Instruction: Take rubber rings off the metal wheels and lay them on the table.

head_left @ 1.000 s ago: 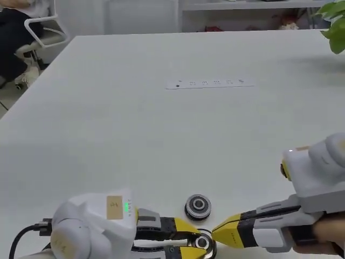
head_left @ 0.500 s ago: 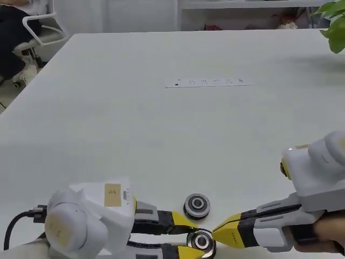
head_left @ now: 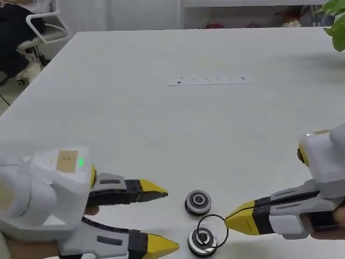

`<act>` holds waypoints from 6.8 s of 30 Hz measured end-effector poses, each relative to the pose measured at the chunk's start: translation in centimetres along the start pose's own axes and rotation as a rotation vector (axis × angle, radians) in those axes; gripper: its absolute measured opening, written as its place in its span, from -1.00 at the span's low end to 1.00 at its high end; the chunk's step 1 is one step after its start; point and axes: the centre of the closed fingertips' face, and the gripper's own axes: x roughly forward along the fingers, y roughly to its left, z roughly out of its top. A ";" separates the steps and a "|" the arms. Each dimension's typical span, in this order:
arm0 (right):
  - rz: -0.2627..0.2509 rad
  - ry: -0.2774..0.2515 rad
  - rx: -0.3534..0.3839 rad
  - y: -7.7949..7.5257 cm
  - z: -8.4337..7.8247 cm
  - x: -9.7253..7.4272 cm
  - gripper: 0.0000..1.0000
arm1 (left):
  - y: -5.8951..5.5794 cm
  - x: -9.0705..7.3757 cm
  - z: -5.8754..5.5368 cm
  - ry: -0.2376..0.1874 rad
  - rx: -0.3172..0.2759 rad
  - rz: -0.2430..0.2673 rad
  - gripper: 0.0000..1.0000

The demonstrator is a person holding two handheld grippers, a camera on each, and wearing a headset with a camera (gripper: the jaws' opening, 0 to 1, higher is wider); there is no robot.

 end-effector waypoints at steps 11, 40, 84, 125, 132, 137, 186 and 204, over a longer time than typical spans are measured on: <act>-0.008 -0.015 -0.005 0.6 0.7 -1.6 -1.00 | 1.1 -4.5 -0.3 0.008 -0.031 0.086 0.29; 0.016 -0.029 -0.047 2.6 3.8 -1.3 -1.00 | 0.3 -10.3 -3.8 0.009 -0.141 0.245 0.51; 0.086 0.075 -0.053 3.1 4.5 6.4 -1.00 | 0.0 -10.5 -4.8 -0.024 -0.215 0.311 0.86; 0.006 0.166 -0.061 0.4 1.4 9.3 -1.00 | 0.1 -11.1 -4.9 -0.033 -0.222 0.324 0.83; -0.003 0.168 -0.076 0.1 1.3 9.2 -0.97 | 0.0 -10.9 -4.9 -0.032 -0.223 0.321 0.84; -0.005 0.164 -0.084 0.1 1.5 8.8 -0.94 | 0.1 -10.9 -4.9 -0.030 -0.225 0.323 0.84; -0.050 0.000 -0.081 -0.9 0.4 -1.4 -0.57 | 0.5 -8.7 0.2 -0.006 -0.106 0.191 0.85; -0.034 0.023 -0.090 -0.8 -0.8 -0.6 -0.57 | 0.3 -3.9 2.1 -0.014 -0.019 0.077 0.81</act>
